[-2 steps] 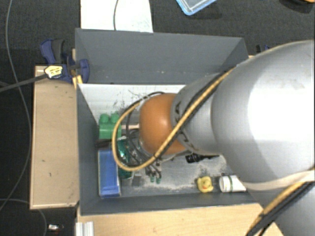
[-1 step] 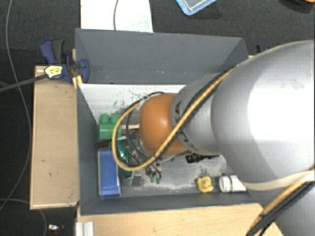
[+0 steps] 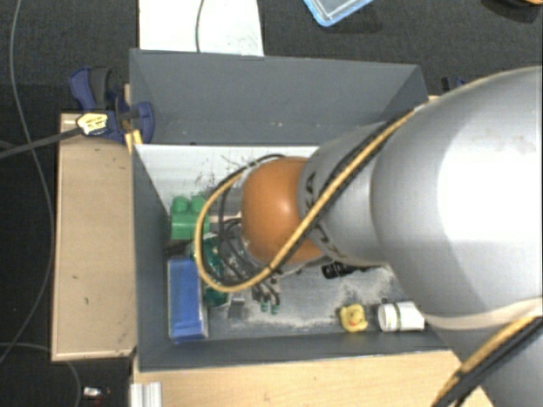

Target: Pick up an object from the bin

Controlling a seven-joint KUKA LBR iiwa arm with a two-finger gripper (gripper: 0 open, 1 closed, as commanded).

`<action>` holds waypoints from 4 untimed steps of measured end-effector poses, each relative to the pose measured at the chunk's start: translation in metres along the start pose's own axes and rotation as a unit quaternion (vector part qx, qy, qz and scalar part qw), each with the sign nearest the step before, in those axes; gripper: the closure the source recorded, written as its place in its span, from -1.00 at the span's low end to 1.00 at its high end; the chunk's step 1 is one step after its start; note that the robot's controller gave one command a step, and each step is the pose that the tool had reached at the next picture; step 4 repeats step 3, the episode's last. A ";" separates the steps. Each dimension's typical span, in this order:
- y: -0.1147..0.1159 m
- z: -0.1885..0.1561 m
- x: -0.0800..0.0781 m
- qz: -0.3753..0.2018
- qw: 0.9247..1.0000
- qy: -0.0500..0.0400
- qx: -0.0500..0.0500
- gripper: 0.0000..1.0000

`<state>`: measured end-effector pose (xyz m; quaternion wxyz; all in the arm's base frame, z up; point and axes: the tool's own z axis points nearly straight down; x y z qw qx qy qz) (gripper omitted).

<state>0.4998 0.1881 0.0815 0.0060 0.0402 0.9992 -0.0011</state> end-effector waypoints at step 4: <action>0.000 -0.109 -0.001 -0.003 1.000 0.000 -0.001 1.00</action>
Offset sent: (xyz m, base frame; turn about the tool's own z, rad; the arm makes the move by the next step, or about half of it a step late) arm -0.0017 -0.0006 0.1705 -0.0002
